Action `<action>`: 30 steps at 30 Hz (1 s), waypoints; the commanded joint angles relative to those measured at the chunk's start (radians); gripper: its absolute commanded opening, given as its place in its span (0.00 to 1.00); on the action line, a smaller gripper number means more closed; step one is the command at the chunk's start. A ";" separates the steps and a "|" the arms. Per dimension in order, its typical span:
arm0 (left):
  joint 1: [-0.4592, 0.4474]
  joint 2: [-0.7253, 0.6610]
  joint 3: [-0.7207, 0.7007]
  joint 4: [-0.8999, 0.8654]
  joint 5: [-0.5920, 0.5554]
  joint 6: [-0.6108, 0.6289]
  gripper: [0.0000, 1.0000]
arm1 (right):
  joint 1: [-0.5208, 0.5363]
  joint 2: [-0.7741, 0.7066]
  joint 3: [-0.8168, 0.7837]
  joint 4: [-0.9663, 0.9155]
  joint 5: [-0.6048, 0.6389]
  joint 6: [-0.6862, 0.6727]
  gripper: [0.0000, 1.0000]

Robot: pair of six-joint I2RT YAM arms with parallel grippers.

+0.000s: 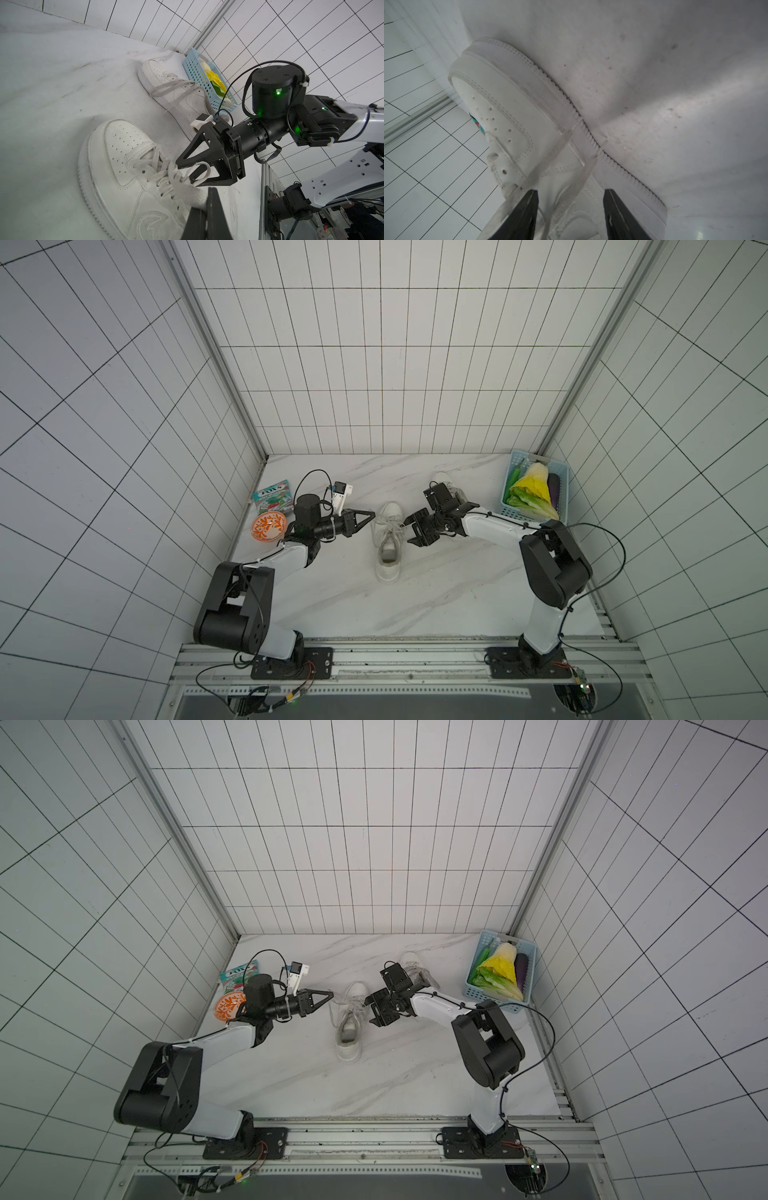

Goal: Tie the shoes
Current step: Cross the shoelace with the shoelace, then tie the shoelace on the shoe.

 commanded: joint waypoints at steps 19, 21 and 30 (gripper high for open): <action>0.009 -0.007 -0.012 0.036 0.001 0.000 0.00 | 0.047 0.023 -0.047 0.197 -0.047 0.190 0.33; 0.009 -0.007 -0.012 0.036 0.002 0.000 0.00 | 0.048 0.023 -0.058 0.218 -0.050 0.200 0.27; 0.012 -0.007 -0.018 0.060 0.013 -0.013 0.00 | 0.030 -0.010 -0.106 0.305 -0.038 0.220 0.00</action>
